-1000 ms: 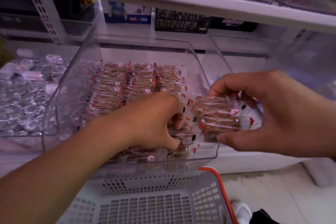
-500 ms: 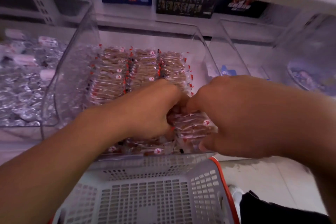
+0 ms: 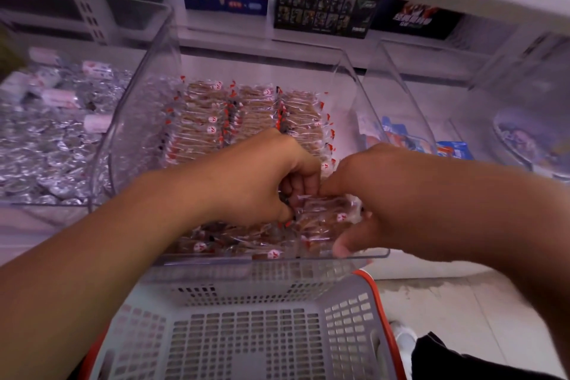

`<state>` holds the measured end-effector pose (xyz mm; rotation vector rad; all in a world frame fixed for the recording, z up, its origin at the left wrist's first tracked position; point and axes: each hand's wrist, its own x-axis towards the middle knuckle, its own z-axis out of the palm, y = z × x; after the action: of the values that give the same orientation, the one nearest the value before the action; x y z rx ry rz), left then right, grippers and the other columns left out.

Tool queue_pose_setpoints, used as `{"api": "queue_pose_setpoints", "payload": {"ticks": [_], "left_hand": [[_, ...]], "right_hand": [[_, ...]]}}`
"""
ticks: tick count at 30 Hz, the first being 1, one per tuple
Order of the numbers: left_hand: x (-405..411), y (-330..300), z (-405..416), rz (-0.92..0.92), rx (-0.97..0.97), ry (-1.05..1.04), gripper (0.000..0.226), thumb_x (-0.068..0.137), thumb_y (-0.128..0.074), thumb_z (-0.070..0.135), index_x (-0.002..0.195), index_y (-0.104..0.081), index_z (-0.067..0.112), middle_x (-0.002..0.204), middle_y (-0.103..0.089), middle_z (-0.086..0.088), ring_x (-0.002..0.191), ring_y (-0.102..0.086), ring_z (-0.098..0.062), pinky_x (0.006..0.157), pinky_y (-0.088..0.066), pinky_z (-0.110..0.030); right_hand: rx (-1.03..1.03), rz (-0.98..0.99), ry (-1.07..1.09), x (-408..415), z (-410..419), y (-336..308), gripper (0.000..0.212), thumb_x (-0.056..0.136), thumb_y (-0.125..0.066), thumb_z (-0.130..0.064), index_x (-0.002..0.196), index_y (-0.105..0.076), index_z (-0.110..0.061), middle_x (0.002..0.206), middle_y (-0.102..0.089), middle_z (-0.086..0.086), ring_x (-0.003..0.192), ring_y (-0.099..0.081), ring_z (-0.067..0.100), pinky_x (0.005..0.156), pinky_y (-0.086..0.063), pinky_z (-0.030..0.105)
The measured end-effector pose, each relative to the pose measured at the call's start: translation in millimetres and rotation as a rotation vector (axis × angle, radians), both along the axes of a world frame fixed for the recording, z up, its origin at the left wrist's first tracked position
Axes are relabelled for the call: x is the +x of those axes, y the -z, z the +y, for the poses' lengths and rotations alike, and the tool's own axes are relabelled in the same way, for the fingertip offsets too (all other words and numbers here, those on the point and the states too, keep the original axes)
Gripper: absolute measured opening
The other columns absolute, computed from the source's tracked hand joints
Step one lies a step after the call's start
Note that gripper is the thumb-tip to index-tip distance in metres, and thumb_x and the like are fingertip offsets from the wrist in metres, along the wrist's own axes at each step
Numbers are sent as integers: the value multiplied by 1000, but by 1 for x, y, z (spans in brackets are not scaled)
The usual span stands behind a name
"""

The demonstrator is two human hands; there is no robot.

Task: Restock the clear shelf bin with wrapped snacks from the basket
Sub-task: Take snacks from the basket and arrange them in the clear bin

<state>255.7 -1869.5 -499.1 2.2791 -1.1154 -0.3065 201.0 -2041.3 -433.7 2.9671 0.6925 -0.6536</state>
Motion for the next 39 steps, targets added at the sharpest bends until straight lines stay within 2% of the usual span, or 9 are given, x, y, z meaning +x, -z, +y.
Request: {"api": "queue_pose_setpoints", "payload": {"ticks": [4, 8, 11, 16, 19, 23, 29, 35, 39], "left_hand": [[-1, 0, -1, 11, -4, 8, 39, 61, -77, -1, 67, -58, 33, 57, -58, 19, 59, -58, 6, 55, -35, -5], [-2, -1, -1, 33, -10, -17, 44, 63, -77, 3, 60, -50, 38, 56, -57, 25, 57, -56, 10, 53, -35, -4], [0, -2, 1, 185, -78, -16, 31, 73, -76, -2, 76, -66, 27, 70, -68, 12, 65, -64, 1, 61, -46, -12], [0, -6, 7, 265, -139, -46, 18, 83, -73, 1, 85, -71, 18, 73, -67, 10, 63, -58, 3, 62, -43, -13], [-3, -10, 8, 227, -92, -48, 18, 74, -75, 19, 90, -69, 25, 85, -68, 10, 77, -64, -4, 70, -50, -27], [-8, -19, 13, 231, 1, -63, 43, 60, -70, 42, 102, -61, 36, 104, -59, 17, 97, -60, -6, 85, -50, -32], [-8, -27, 19, 176, 211, 19, 51, 57, -89, 54, 97, -62, 38, 109, -53, 19, 106, -55, -5, 94, -47, -36], [-7, -41, 33, 142, 321, -45, 59, 42, -85, 68, 88, -57, 43, 98, -49, 20, 90, -53, 0, 81, -50, -35], [-8, -33, 35, 79, 361, -66, 52, 46, -92, 51, 81, -56, 37, 93, -45, 16, 82, -50, -1, 70, -46, -31]], "right_hand": [[-57, -17, -23, 4, 1, 1, 20, 93, -60, -40, 108, -65, -28, 101, -61, -4, 95, -57, 17, 75, -41, 28], [-51, -162, -11, 7, 10, 3, 17, 84, -73, -33, 100, -71, -31, 92, -63, -6, 88, -58, 14, 57, -36, 21], [-84, -236, -5, 3, 13, 5, 15, 79, -76, -28, 91, -67, -29, 80, -57, -10, 86, -61, 13, 50, -20, 8], [-49, -271, 74, 1, 18, 8, 46, 73, -78, -25, 61, -37, -39, 68, -32, -13, 65, -44, 15, 53, -31, 25], [-52, -245, 51, 1, 15, 4, 45, 71, -80, -23, 61, -40, -39, 68, -36, -15, 62, -47, 5, 49, -30, 19], [-15, -345, 25, 6, 0, -24, 27, 66, -83, -39, 68, -57, -33, 69, -54, -14, 69, -59, 7, 62, -51, 32], [166, -224, -14, 7, -15, -33, 9, 79, -72, -41, 88, -75, -42, 55, -50, -25, 69, -40, -31, 58, -28, 10], [379, -24, -70, 9, 0, -15, 11, 72, -85, -30, 80, -77, -32, 63, -68, -24, 60, -60, -15, 59, -41, 2], [477, 82, -74, 12, 5, -5, 13, 70, -87, -27, 79, -79, -30, 62, -68, -23, 56, -62, -9, 54, -42, 3]]}}
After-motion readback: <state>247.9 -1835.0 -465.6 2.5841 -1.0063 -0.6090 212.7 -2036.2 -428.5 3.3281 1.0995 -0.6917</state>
